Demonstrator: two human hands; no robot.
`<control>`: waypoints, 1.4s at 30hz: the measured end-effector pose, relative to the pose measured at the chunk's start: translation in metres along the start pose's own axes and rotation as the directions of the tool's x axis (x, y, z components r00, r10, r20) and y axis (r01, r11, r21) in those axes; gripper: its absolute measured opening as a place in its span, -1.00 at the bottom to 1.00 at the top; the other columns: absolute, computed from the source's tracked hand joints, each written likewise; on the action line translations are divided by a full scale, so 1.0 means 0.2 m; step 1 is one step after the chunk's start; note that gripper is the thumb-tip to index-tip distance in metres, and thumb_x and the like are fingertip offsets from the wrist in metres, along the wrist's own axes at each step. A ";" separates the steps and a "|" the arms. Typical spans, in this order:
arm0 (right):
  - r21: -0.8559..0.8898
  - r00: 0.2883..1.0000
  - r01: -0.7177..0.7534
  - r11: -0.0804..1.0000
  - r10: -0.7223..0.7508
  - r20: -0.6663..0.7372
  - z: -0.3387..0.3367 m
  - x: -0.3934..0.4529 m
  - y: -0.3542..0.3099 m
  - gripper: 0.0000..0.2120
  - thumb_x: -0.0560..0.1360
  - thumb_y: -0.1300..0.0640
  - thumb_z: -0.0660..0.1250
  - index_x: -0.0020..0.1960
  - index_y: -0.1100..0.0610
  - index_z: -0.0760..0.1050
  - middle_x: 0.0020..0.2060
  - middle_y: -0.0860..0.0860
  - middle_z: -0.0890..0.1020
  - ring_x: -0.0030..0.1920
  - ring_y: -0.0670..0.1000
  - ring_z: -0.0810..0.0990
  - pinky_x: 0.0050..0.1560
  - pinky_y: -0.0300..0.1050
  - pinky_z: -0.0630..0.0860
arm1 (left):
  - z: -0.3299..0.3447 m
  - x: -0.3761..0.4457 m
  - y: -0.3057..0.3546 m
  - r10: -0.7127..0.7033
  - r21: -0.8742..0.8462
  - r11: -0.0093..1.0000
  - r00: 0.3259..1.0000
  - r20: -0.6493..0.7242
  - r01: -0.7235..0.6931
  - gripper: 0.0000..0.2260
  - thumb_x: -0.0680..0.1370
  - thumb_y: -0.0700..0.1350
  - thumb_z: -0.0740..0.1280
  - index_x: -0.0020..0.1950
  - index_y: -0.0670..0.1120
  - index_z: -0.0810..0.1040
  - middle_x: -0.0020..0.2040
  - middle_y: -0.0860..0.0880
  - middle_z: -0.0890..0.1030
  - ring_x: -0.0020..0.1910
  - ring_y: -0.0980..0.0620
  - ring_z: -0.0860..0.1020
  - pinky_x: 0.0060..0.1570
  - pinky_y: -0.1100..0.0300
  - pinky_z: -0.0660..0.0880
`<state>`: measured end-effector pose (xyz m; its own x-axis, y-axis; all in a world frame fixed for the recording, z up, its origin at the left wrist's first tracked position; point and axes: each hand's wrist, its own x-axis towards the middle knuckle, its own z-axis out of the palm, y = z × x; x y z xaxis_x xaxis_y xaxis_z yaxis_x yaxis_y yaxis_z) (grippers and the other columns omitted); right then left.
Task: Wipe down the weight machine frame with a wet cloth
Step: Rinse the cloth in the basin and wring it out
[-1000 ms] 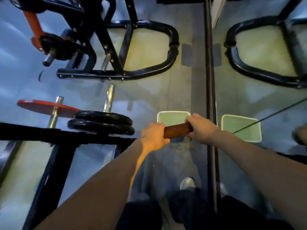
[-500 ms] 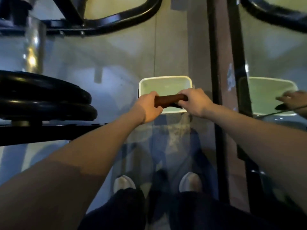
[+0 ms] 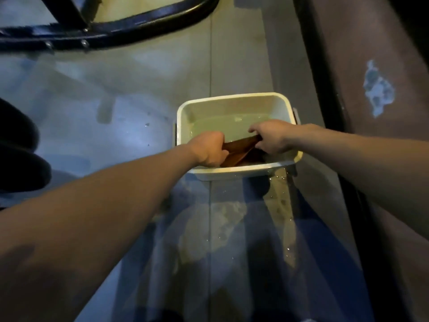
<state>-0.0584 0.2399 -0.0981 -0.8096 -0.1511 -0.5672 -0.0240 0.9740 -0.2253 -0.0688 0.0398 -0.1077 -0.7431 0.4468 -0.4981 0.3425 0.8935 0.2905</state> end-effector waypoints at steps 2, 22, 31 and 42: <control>-0.081 0.997 0.010 0.997 -0.016 -0.074 0.03 0.04 0.01 -0.53 0.59 0.11 0.41 0.46 0.01 0.39 0.33 0.09 0.45 0.25 0.15 0.51 0.25 0.02 0.50 | 0.00 0.03 -0.01 0.050 0.173 0.984 0.999 -0.015 -0.047 -0.77 0.64 0.02 0.30 0.19 -0.09 0.59 0.08 -0.09 0.58 0.00 -0.07 0.54 0.00 0.07 0.52; 0.016 0.998 -0.037 0.999 0.037 -0.048 0.08 0.05 0.01 -0.52 0.54 0.01 0.38 0.45 0.01 0.47 0.35 0.08 0.48 0.32 0.16 0.50 0.37 0.00 0.45 | 0.01 0.10 -0.09 0.158 0.359 0.920 0.987 0.019 -0.155 -0.19 0.51 0.24 0.43 0.60 -0.10 0.18 0.56 -0.12 0.24 0.52 -0.16 0.24 0.48 -0.09 0.32; -0.108 1.000 0.003 0.994 -0.003 -0.003 0.19 0.16 0.02 -0.46 0.54 0.02 0.37 0.49 0.04 0.36 0.37 0.10 0.42 0.38 0.17 0.42 0.40 0.03 0.40 | 0.10 0.21 -0.11 0.097 0.308 0.942 0.985 0.140 -0.136 -0.14 0.56 -0.03 0.47 0.67 -0.04 -0.02 0.62 -0.12 0.17 0.55 -0.18 0.24 0.47 -0.09 0.31; -0.200 0.987 0.088 0.976 -0.059 0.147 0.25 0.19 -0.03 -0.46 0.57 0.19 0.35 0.47 -0.09 0.27 0.17 0.06 0.61 0.14 0.12 0.60 0.17 -0.02 0.57 | 0.12 0.21 -0.06 0.036 0.285 0.952 0.963 0.266 -0.114 -0.12 0.53 -0.16 0.47 0.67 -0.09 -0.03 0.53 -0.18 0.36 0.47 -0.22 0.39 0.43 -0.11 0.40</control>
<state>-0.0600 0.2192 -0.1589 -0.7115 -0.2317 -0.6633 -0.2122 0.9708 -0.1115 -0.0908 0.0490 -0.1510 -0.5511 0.4745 -0.6864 0.5746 0.8123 0.1002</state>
